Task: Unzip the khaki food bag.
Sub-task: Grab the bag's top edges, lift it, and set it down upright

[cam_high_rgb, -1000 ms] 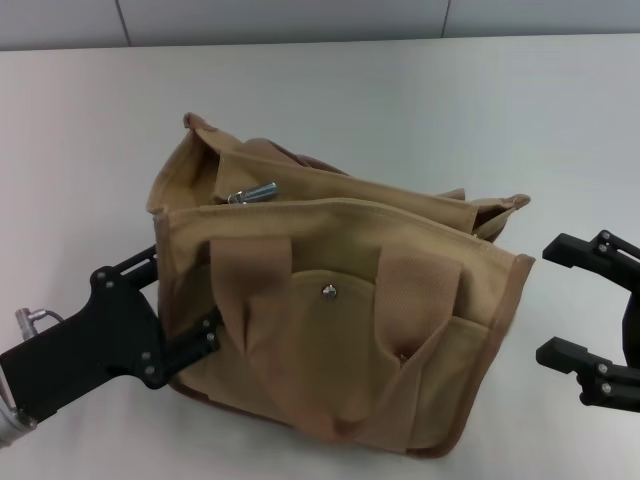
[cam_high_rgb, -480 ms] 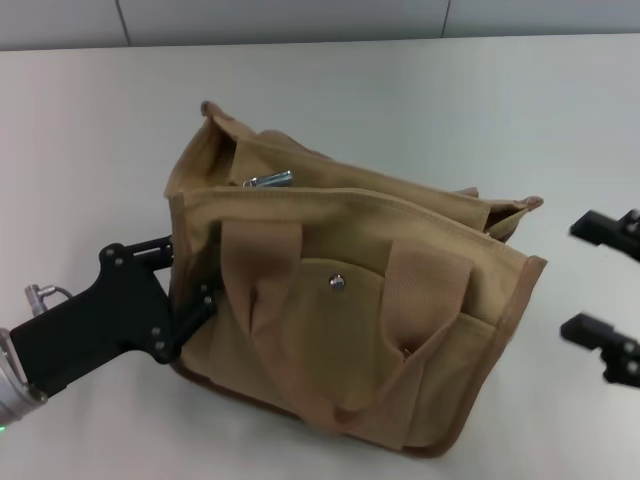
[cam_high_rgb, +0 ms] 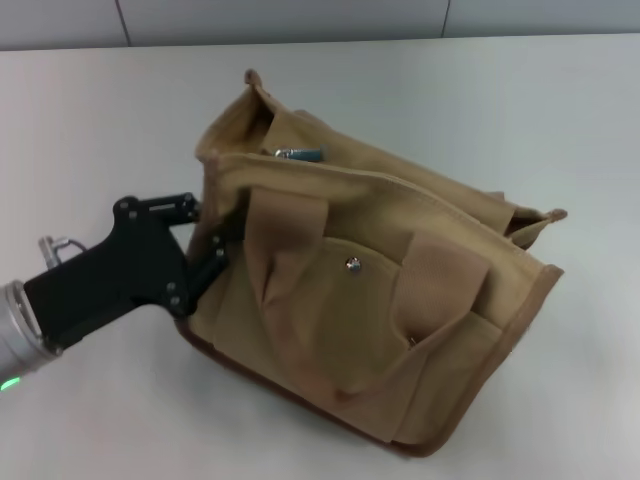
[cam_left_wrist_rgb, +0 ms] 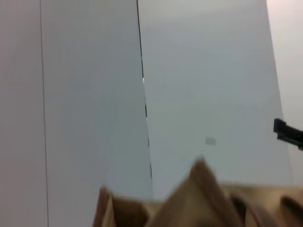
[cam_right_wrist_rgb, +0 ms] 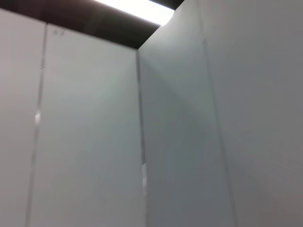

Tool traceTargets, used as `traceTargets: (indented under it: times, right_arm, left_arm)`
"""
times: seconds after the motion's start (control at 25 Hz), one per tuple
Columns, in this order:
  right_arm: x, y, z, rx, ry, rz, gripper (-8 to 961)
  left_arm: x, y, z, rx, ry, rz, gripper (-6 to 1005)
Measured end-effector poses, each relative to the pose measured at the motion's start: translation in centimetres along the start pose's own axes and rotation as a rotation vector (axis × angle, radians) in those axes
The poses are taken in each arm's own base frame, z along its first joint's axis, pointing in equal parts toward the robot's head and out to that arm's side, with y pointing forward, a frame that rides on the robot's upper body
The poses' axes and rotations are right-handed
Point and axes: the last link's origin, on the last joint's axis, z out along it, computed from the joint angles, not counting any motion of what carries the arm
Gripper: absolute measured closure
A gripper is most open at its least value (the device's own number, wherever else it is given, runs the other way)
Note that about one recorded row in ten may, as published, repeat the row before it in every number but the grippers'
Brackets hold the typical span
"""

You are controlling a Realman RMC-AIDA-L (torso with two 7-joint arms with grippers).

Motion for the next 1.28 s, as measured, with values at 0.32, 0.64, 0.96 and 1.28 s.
traceTargets:
  times: [0.32,0.64,0.96,1.28]
  right_arm:
    - [-0.8,-1.9,2.0,0.013,-0.071,-0.035,110]
    - [-0.5,-4.0,3.8,0.032,-0.012,0.007,111]
    - [0.5,-5.6,8.0,-0.059,0.091,0.055,118]
    - [3.0,-5.1,12.2,-0.182,0.19,-0.023,116]
  left_arm:
    - [2.0,-1.7,2.6,-0.073,0.074,0.086,869]
    - [3.5,-2.4,2.6,-0.093,0.123,0.151,914]
    - [5.9,-3.6,3.7,-0.141,0.204,0.236,914]
    - [6.3,-3.6,4.6,-0.183,0.212,0.248,914]
